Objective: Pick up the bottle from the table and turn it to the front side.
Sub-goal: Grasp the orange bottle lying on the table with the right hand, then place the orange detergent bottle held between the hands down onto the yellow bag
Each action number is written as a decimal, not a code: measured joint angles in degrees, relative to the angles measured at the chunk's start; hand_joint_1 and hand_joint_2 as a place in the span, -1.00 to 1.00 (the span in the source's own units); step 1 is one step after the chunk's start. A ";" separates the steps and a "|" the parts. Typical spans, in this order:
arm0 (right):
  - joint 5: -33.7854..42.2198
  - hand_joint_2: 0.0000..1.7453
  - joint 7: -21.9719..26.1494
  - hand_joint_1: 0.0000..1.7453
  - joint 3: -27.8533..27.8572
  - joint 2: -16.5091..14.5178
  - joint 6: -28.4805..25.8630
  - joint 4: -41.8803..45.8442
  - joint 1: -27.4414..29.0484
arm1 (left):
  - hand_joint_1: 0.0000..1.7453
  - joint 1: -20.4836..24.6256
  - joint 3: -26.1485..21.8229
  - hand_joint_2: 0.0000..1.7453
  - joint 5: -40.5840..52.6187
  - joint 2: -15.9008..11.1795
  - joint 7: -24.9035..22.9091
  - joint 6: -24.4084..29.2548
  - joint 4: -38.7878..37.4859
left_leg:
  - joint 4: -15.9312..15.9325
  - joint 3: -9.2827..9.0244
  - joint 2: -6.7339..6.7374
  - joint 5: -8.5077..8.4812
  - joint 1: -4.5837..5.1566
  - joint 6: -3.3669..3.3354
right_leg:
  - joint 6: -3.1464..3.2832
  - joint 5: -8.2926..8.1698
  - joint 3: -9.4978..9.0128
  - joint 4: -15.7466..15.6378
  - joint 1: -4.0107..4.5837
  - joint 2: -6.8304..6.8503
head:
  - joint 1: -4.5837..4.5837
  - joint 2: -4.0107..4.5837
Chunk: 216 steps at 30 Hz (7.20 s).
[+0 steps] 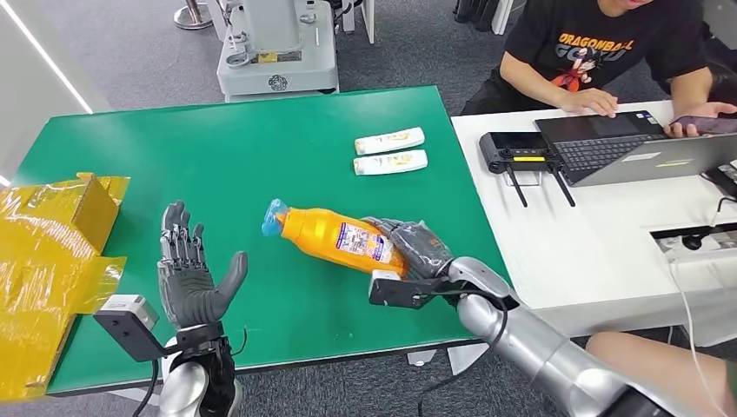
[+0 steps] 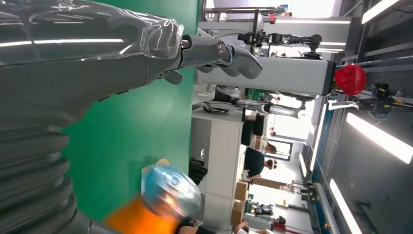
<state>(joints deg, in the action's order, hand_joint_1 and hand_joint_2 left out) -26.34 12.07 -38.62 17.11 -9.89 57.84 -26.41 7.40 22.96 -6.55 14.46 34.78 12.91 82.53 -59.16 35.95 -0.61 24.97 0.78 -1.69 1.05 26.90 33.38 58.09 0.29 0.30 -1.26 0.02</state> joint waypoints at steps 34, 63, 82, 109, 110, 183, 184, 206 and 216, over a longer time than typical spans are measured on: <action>3.40 1.00 15.80 1.00 14.08 -6.57 -8.56 7.37 6.79 | -1.00 15.43 -0.10 1.00 10.18 -2.29 -11.10 -17.04 -7.86 | 0.00 0.06 -0.03 -0.08 0.01 0.05 | 0.04 -0.03 0.06 0.03 -0.02 0.05 | -0.01 0.00; 5.05 1.00 16.82 1.00 10.56 -17.49 -5.06 -5.72 -3.85 | -1.00 19.59 4.13 1.00 4.67 -2.31 -14.62 -20.17 -9.11 | 0.01 0.07 0.07 -0.09 -0.05 0.07 | 0.06 -0.04 0.14 0.05 0.03 -0.09 | 0.00 0.00; 4.60 1.00 15.37 1.00 6.74 -25.36 -2.06 -14.66 -8.55 | -1.00 19.89 4.10 1.00 3.80 -2.16 -14.80 -16.70 -10.27 | 0.01 0.11 0.02 -0.09 -0.07 0.08 | 0.07 -0.03 0.14 0.05 0.05 -0.05 | -0.01 0.00; 4.46 1.00 14.67 1.00 5.46 -24.92 -3.50 -21.11 -7.69 | 1.00 18.44 3.67 1.00 0.22 -3.09 -17.31 -15.51 -10.27 | 0.00 0.11 0.04 -0.09 -0.07 0.08 | 0.08 -0.03 0.15 0.03 0.04 -0.06 | -0.01 0.00; 4.34 1.00 14.60 1.00 5.47 -24.80 -3.71 -21.06 -7.60 | 1.00 18.33 3.66 1.00 -0.18 -3.09 -17.49 -15.55 -10.27 | 0.00 0.11 0.04 -0.08 -0.07 0.08 | 0.08 -0.03 0.16 0.03 0.04 -0.06 | -0.02 0.00; 10.40 1.00 16.88 -1.00 4.12 -16.82 -17.97 39.32 27.24 | 1.00 30.46 -2.87 1.00 45.30 -24.13 -16.12 2.89 -17.64 | 0.05 0.13 0.17 -0.15 -0.15 0.21 | 0.20 -0.09 0.24 0.03 0.09 -0.20 | -0.03 0.00; 10.41 1.00 16.90 -1.00 4.12 -16.82 -17.81 39.51 27.38 | 1.00 31.39 -1.99 1.00 46.60 -24.70 -15.49 2.46 -19.09 | 0.05 0.13 0.19 -0.15 -0.15 0.21 | 0.20 -0.09 0.24 0.03 0.09 -0.21 | -0.04 0.00; 9.85 1.00 16.50 -1.00 5.29 -16.78 -14.59 42.78 30.79 | 1.00 40.19 12.35 1.00 65.71 -32.72 -15.35 -0.13 -42.76 | 0.07 0.14 0.51 -0.14 -0.19 0.23 | 0.27 -0.13 0.32 0.05 0.13 -0.50 | -0.04 0.00; 8.95 1.00 15.84 -1.00 6.33 -16.81 -12.93 44.39 32.03 | 1.00 40.22 14.33 1.00 71.56 -35.59 -17.03 0.37 -49.38 | 0.08 0.14 0.55 -0.14 -0.20 0.23 | 0.29 -0.13 0.33 0.05 0.14 -0.53 | -0.03 0.00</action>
<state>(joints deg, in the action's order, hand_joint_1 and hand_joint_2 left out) -17.39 27.91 -32.28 0.30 -22.82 102.23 5.62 47.61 37.29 65.00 -21.12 17.75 13.28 33.15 -59.08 36.08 -0.06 24.83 0.58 -1.46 1.34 26.77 33.72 58.14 0.43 -0.24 -1.29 0.02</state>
